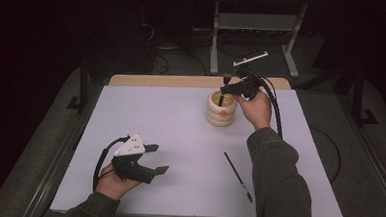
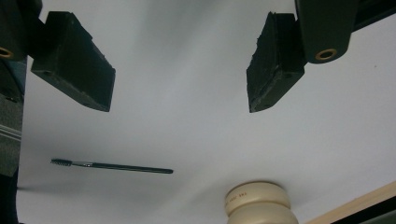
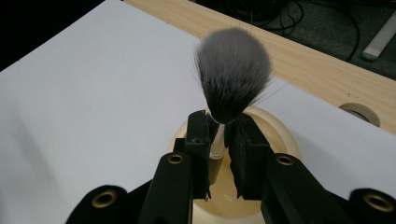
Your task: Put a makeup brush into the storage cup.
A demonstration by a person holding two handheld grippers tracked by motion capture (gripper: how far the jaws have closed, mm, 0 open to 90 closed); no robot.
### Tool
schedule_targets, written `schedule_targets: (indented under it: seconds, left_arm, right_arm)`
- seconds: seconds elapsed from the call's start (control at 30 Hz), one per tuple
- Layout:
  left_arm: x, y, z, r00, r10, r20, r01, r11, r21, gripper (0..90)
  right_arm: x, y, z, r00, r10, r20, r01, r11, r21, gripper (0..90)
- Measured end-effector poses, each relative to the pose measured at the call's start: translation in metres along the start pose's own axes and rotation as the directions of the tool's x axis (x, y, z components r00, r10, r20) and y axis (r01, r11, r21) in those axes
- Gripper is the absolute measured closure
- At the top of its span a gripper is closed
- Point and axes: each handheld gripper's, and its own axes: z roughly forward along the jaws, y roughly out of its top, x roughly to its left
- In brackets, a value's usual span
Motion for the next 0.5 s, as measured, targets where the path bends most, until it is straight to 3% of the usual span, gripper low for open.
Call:
schedule_targets:
  seconds: [0.2,0.33,0.5]
  left_arm:
    - [0.0004,0.0000,-0.0001,1.0000,0.003,-0.001,-0.003,1.0000,0.001,23.3]
    - [0.0000,0.0000,0.0003,1.0000,0.004,-0.001,-0.004,1.0000,0.000,23.3]
    - [0.0004,0.0000,0.0009,1.0000,0.010,-0.001,-0.010,1.0000,0.002,23.3]
  right_arm:
    - [-0.0022,-0.0023,0.0030,0.9999,0.014,-0.002,-0.014,1.000,0.008,76.8]
    - [-0.0065,-0.0040,0.0050,0.9982,0.054,0.024,-0.055,0.998,0.012,60.9]
    - [-0.0071,-0.0061,0.0030,0.9986,0.039,0.035,-0.040,0.999,0.031,58.9]
